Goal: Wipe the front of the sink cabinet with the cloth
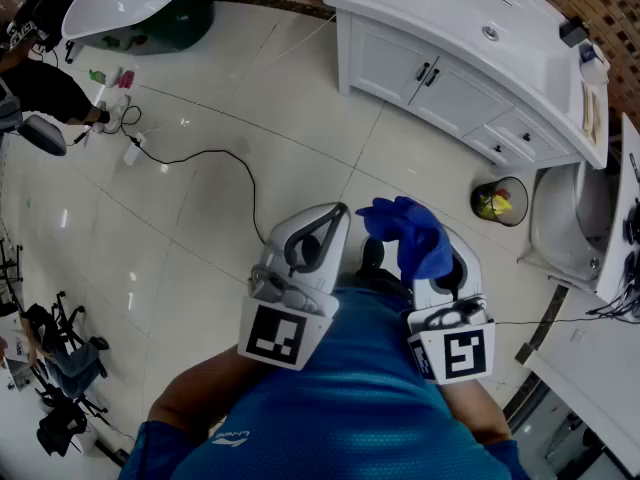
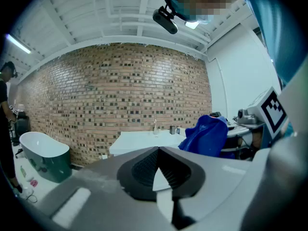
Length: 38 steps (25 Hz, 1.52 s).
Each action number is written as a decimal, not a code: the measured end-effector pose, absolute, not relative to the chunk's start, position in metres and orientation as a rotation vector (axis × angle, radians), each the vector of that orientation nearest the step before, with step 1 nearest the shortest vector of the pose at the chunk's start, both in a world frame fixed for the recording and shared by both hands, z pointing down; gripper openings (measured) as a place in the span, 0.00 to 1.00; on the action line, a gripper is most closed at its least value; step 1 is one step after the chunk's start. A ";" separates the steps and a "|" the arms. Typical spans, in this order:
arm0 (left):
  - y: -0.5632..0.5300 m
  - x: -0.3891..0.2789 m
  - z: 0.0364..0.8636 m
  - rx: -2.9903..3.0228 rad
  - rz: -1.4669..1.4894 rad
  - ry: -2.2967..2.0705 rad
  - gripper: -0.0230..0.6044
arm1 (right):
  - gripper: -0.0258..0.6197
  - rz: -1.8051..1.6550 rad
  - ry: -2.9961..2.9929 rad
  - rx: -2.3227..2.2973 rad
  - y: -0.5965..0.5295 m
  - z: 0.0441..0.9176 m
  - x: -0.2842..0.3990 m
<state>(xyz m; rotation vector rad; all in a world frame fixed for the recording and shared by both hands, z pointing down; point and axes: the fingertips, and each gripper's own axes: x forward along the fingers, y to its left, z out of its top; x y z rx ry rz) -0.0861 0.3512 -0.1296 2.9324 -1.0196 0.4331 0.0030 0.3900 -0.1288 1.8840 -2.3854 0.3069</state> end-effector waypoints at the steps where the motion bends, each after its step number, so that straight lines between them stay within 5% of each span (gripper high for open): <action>1: 0.352 -0.084 -0.130 2.932 0.434 -1.019 0.04 | 0.14 0.305 -2.395 1.887 0.390 -0.130 0.004; 24: 0.358 -0.022 -0.141 2.824 0.318 -1.193 0.04 | 0.14 0.310 -2.469 1.884 0.395 -0.132 0.081; 38: 0.244 -0.040 -0.112 2.804 0.257 -1.046 0.04 | 0.14 0.343 -2.281 1.966 0.298 -0.112 0.065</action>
